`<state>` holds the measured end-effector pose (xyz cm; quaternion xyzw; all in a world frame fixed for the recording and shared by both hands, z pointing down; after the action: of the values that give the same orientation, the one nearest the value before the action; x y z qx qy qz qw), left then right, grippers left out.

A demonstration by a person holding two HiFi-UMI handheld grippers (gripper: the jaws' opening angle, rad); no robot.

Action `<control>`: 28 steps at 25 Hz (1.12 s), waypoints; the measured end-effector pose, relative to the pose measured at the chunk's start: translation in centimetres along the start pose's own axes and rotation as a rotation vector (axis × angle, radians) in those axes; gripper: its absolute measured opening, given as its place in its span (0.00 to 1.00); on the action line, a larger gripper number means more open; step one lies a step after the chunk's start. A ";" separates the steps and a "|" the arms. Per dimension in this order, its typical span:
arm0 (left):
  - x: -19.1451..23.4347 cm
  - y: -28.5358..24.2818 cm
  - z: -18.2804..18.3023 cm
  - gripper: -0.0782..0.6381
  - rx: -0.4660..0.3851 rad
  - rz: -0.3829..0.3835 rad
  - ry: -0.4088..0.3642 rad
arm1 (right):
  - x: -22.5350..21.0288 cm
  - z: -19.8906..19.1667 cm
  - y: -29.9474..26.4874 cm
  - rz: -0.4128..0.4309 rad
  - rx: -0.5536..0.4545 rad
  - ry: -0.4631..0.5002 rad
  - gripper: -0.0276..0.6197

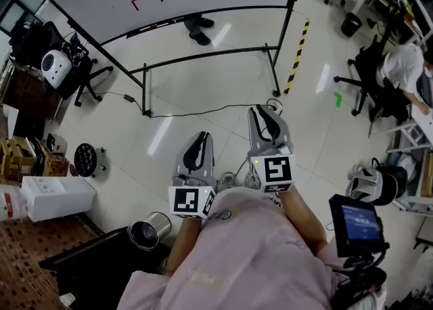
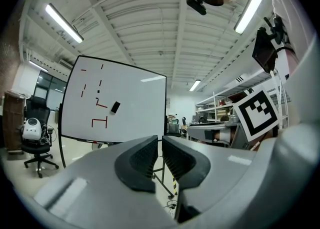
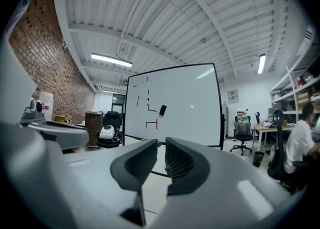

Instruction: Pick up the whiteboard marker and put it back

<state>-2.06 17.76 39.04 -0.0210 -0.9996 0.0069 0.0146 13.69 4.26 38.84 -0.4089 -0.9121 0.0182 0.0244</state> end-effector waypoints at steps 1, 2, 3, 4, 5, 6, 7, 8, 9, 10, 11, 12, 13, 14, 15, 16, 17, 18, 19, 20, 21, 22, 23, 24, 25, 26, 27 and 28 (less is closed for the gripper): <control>0.2 0.0 0.0 0.14 0.000 0.004 0.002 | 0.1 0.1 -0.1 -0.002 -0.004 0.002 0.11; 0.3 0.1 0.0 0.14 0.000 0.007 0.003 | 0.2 0.2 -0.2 -0.004 -0.007 0.005 0.11; 0.4 0.0 0.0 0.14 0.000 0.008 0.003 | 0.3 0.2 -0.3 -0.004 -0.006 0.007 0.11; 0.5 0.0 0.0 0.14 0.000 0.008 0.003 | 0.4 0.3 -0.4 -0.003 -0.005 0.008 0.11; 0.5 0.0 0.0 0.14 0.000 0.007 0.003 | 0.5 0.4 -0.4 -0.002 -0.005 0.009 0.11; 0.6 0.1 0.0 0.14 -0.001 0.004 0.002 | 0.5 0.4 -0.5 -0.003 -0.007 0.010 0.11; 0.6 0.0 0.0 0.14 -0.002 -0.001 0.001 | 0.6 0.5 -0.5 -0.003 -0.010 0.013 0.11; 0.6 0.0 0.0 0.14 -0.003 -0.007 0.000 | 0.6 0.6 -0.5 -0.003 -0.013 0.015 0.11; 0.6 -0.1 0.1 0.14 -0.006 -0.012 0.000 | 0.6 0.6 -0.5 -0.002 -0.016 0.017 0.11; 0.6 -0.1 0.2 0.14 -0.008 -0.014 0.000 | 0.6 0.7 -0.5 -0.002 -0.019 0.017 0.11; 0.5 -0.2 0.3 0.14 -0.008 -0.013 0.001 | 0.6 0.7 -0.6 -0.003 -0.021 0.017 0.11; 0.5 -0.3 0.4 0.14 -0.005 -0.010 0.000 | 0.6 0.7 -0.6 -0.005 -0.025 0.015 0.11; 0.5 -0.3 0.4 0.14 -0.001 -0.007 -0.001 | 0.5 0.7 -0.6 -0.009 -0.030 0.013 0.11; 0.5 -0.3 0.4 0.14 0.002 -0.005 0.000 | 0.4 0.7 -0.5 -0.013 -0.037 0.011 0.11; 0.5 -0.4 0.3 0.14 0.003 -0.004 0.001 | 0.4 0.8 -0.5 -0.016 -0.045 0.010 0.11; 0.5 -0.4 0.2 0.14 0.004 -0.004 0.003 | 0.3 0.8 -0.4 -0.018 -0.051 0.009 0.11; 0.5 -0.5 0.2 0.14 0.004 -0.004 0.004 | 0.2 0.9 -0.4 -0.020 -0.054 0.008 0.11; 0.5 -0.5 0.1 0.14 0.005 -0.006 0.004 | 0.1 0.8 -0.3 -0.021 -0.055 0.005 0.11; 0.4 -0.6 0.1 0.14 0.006 -0.009 0.005 | 0.0 0.8 -0.3 -0.023 -0.055 0.002 0.11; 0.3 -0.6 0.1 0.14 0.007 -0.013 0.004 | 0.0 0.7 -0.2 -0.025 -0.053 -0.002 0.11; 0.2 -0.6 0.2 0.14 0.007 -0.017 0.004 | -0.1 0.7 -0.1 -0.028 -0.051 -0.006 0.11; 0.2 -0.7 0.2 0.14 0.007 -0.020 0.004 | -0.1 0.7 -0.1 -0.029 -0.048 -0.008 0.11; 0.3 -0.7 0.3 0.14 0.008 -0.021 0.004 | -0.1 0.8 -0.1 -0.031 -0.044 -0.010 0.11; 0.4 -0.8 0.4 0.14 0.007 -0.020 0.006 | 0.0 0.9 -0.3 -0.030 -0.041 -0.009 0.11; 0.6 -0.8 0.5 0.14 0.007 -0.017 0.007 | 0.0 1.0 -0.5 -0.027 -0.043 -0.006 0.11; 0.8 -0.9 0.6 0.14 0.006 -0.011 0.009 | 0.1 1.1 -0.7 -0.023 -0.047 -0.003 0.11; 1.0 -0.8 0.6 0.14 0.006 -0.006 0.010 | 0.2 1.2 -0.8 -0.019 -0.050 -0.001 0.11; 1.0 -0.8 0.6 0.14 0.006 -0.001 0.011 | 0.2 1.2 -0.8 -0.017 -0.053 0.000 0.11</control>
<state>-3.12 16.98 38.44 -0.0204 -0.9995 0.0097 0.0200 12.86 3.83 37.72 -0.4017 -0.9157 -0.0060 0.0138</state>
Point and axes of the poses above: the fingertips, and each gripper's own axes: y backward along the fingers, x to its left, z out of its top, the point moved 10 cm from there along y, backward along the fingers, and after that the axes turned 1 degree about -x, right-handed, at the moved point
